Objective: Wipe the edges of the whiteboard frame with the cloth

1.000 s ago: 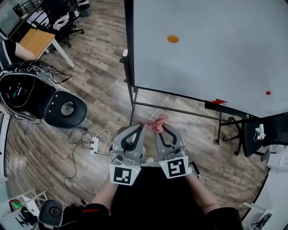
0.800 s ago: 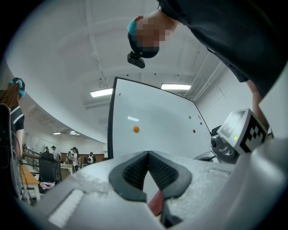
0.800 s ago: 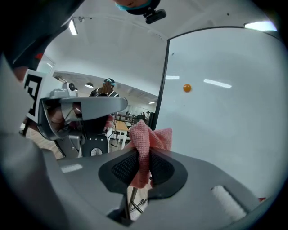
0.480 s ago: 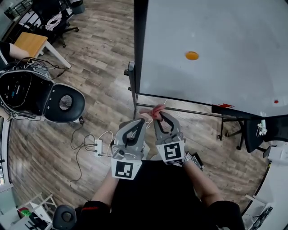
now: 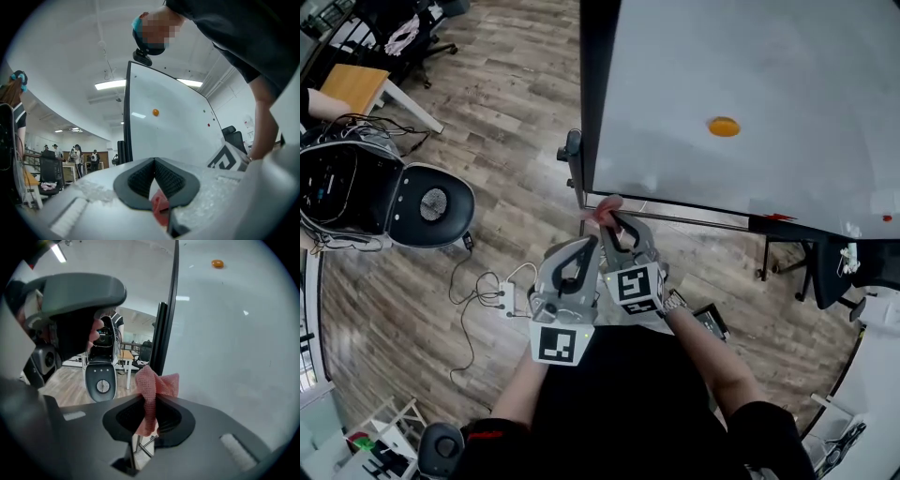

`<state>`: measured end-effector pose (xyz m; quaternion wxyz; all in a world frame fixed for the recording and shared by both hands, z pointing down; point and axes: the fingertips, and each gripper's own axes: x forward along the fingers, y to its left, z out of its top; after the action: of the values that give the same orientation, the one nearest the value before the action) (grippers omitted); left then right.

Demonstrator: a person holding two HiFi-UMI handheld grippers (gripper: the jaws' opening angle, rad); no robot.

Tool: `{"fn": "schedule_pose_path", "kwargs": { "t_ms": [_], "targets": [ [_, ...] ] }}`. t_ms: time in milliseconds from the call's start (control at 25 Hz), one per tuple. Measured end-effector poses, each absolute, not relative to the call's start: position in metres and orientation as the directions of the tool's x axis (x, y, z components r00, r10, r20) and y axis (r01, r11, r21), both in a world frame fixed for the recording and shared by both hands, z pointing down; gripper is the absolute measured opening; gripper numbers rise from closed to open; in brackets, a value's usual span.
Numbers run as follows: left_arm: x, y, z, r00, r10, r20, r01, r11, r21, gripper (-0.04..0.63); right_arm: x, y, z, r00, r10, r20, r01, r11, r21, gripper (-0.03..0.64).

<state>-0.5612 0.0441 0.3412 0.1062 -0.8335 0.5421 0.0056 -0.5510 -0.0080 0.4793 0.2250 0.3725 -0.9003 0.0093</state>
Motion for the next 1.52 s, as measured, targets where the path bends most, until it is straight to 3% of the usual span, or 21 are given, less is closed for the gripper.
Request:
{"fn": "schedule_pose_path", "kwargs": {
  "t_ms": [640,1520],
  "targets": [
    [-0.578,0.023,0.356,0.360,-0.927,-0.107,-0.928,-0.344,-0.143,0.000,-0.574,-0.051,0.581,-0.521,-0.591,0.616,-0.735,0.678,0.030,0.052],
    [-0.577,0.022,0.366,0.404,-0.910,-0.091,-0.910,-0.390,-0.143,0.001,-0.573,-0.067,0.611,-0.469,-0.564,0.679,-0.796,0.604,-0.048,0.052]
  ]
}}
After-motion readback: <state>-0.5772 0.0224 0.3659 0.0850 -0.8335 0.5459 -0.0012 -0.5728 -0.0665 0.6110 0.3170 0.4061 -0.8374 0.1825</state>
